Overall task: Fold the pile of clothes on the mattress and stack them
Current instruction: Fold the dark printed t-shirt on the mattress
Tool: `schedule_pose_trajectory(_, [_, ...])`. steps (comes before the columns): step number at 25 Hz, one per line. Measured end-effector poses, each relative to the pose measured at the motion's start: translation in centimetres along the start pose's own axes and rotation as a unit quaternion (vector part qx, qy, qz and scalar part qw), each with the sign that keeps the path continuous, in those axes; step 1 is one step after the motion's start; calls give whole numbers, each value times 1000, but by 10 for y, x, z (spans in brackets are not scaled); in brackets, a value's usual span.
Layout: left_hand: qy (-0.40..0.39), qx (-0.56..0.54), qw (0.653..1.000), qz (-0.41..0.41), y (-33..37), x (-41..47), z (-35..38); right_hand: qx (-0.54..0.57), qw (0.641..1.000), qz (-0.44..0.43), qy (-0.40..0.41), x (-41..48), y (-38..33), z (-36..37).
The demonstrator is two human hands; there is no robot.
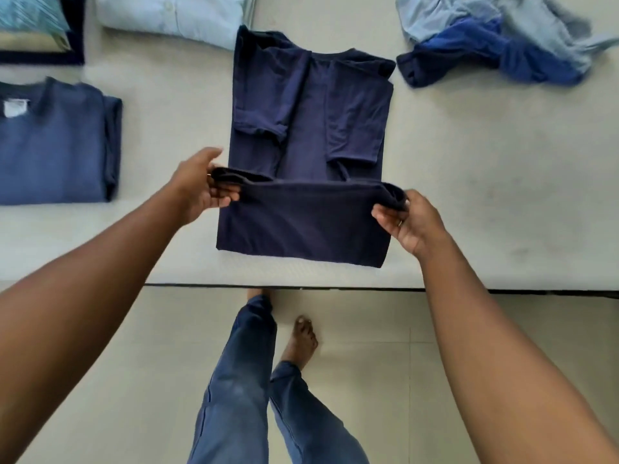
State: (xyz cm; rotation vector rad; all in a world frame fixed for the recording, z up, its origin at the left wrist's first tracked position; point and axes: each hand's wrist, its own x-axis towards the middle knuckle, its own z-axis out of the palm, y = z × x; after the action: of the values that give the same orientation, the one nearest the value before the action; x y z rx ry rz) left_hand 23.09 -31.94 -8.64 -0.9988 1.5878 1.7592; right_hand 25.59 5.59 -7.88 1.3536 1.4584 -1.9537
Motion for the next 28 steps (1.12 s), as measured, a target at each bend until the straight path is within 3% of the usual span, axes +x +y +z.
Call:
schedule_pose_trajectory(6, [66, -64, 995, -37, 7, 95, 10, 6, 997, 16, 79, 101, -9, 38])
schedule_pose_trajectory(9, [126, -4, 988, 93, -11, 93, 14, -1, 975, -151, 165, 96, 6, 45])
schedule_pose_trajectory(11, [130, 68, 968, 204, -18, 84, 12, -91, 943, -256, 192, 86, 14, 47])
schedule_pose_trajectory(14, [149, 228, 910, 311, -29, 74, 17, -242, 892, -325, 201, 76, 36, 41])
schedule_pose_trajectory(16, [200, 328, 874, 299, -44, 68, 23, -360, 854, -305, 219, 73, 56, 32])
schedule_pose_trajectory(17, [225, 348, 874, 254, -54, 60, 26, -405, 844, -269, 228, 69, 66, 26])
schedule_pose_trajectory(20, [202, 346, 911, 99, -80, 43, 25, -420, 873, -124, 214, 57, 79, 7])
schedule_pose_trajectory(23, [150, 320, 935, 25, -81, 30, 9, -386, 909, -47, 152, 51, 67, -9])
schedule_pose_trajectory(25, [143, 288, 947, 24, -65, 18, 0, -367, 920, -54, 125, 43, 53, -13])
schedule_pose_trajectory(28, [111, 248, 958, 86, -25, 2, -8, -259, 957, -82, 99, 22, 22, -9])
